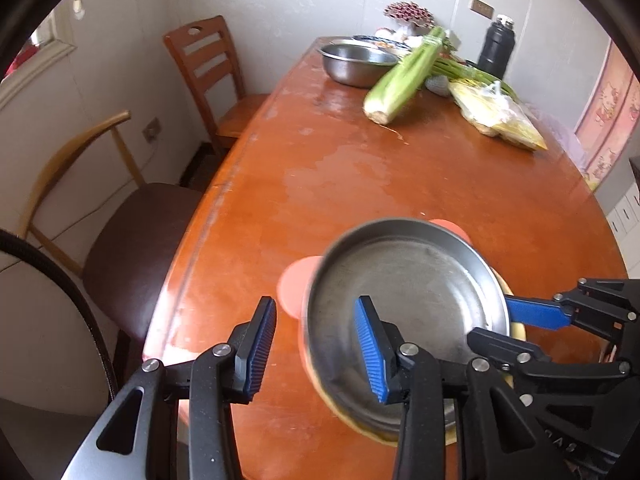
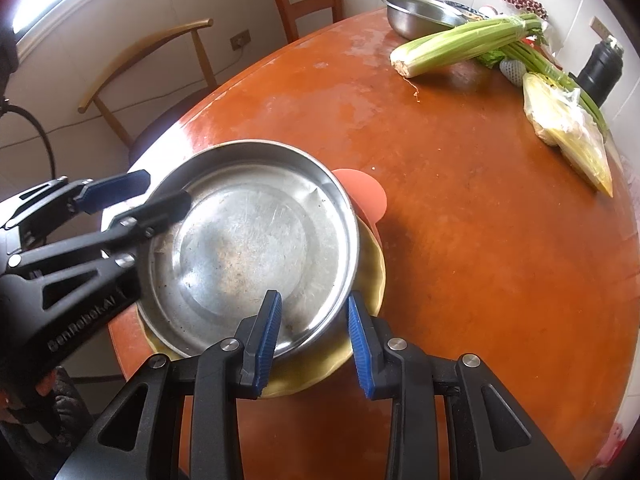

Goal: Organize plates and bowls
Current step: 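Lower the steel pan onto the yellow plate and open the left tool, then move the left tool to the nested bowl stack and grip the steel bowl rim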

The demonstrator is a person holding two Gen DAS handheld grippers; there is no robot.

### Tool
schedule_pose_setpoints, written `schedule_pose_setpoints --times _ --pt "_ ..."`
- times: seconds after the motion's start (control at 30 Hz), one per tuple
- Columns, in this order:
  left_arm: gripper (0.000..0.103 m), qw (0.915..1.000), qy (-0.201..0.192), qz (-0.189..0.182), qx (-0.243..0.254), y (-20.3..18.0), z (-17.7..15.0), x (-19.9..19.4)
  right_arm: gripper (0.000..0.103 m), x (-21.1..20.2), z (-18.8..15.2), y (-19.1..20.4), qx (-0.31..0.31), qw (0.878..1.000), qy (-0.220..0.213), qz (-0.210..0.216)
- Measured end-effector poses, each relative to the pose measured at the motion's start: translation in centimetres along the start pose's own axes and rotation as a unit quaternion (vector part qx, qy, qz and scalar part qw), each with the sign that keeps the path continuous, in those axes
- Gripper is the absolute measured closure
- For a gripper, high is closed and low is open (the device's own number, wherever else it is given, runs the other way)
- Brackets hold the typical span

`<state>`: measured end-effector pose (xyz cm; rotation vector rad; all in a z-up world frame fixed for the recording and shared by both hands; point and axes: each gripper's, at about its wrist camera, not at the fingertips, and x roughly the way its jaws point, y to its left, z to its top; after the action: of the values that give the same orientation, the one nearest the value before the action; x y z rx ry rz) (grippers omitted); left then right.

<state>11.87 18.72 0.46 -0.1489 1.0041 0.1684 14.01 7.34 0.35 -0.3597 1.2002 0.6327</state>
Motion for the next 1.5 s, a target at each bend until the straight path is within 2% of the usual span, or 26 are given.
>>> schedule_pose_setpoints --times 0.13,0.3,0.47,0.7,0.9,1.03,1.5 --pt "0.052 0.9997 -0.002 -0.011 -0.02 1.1 -0.1 -0.4 0.068 0.0 -0.1 0.1 -0.002 1.0 0.0 -0.002" --pt "0.051 0.9991 0.013 -0.03 -0.027 1.2 -0.6 0.3 0.068 -0.4 -0.2 -0.1 0.004 1.0 -0.002 0.003" --pt "0.051 0.9992 0.014 -0.029 -0.023 0.5 -0.8 0.2 0.068 -2.7 -0.7 -1.0 0.018 0.999 -0.03 0.01" --pt "0.049 0.9994 -0.006 -0.031 -0.011 -0.9 -1.0 -1.8 0.066 -7.1 -2.1 -3.3 0.046 0.996 -0.078 0.016" --pt "0.046 0.9983 -0.029 -0.049 0.013 -3.7 -1.2 -4.1 0.061 -10.8 -4.7 -6.1 0.078 0.989 -0.123 0.005" --pt "0.044 0.9972 -0.041 -0.054 0.031 -6.0 -1.2 -5.5 0.05 -12.4 -6.8 -7.8 0.096 0.985 -0.144 -0.006" --pt "0.039 0.9916 -0.055 -0.071 0.093 -15.4 -2.4 -7.4 0.045 -15.9 -13.1 -13.7 0.142 0.97 -0.199 -0.01"
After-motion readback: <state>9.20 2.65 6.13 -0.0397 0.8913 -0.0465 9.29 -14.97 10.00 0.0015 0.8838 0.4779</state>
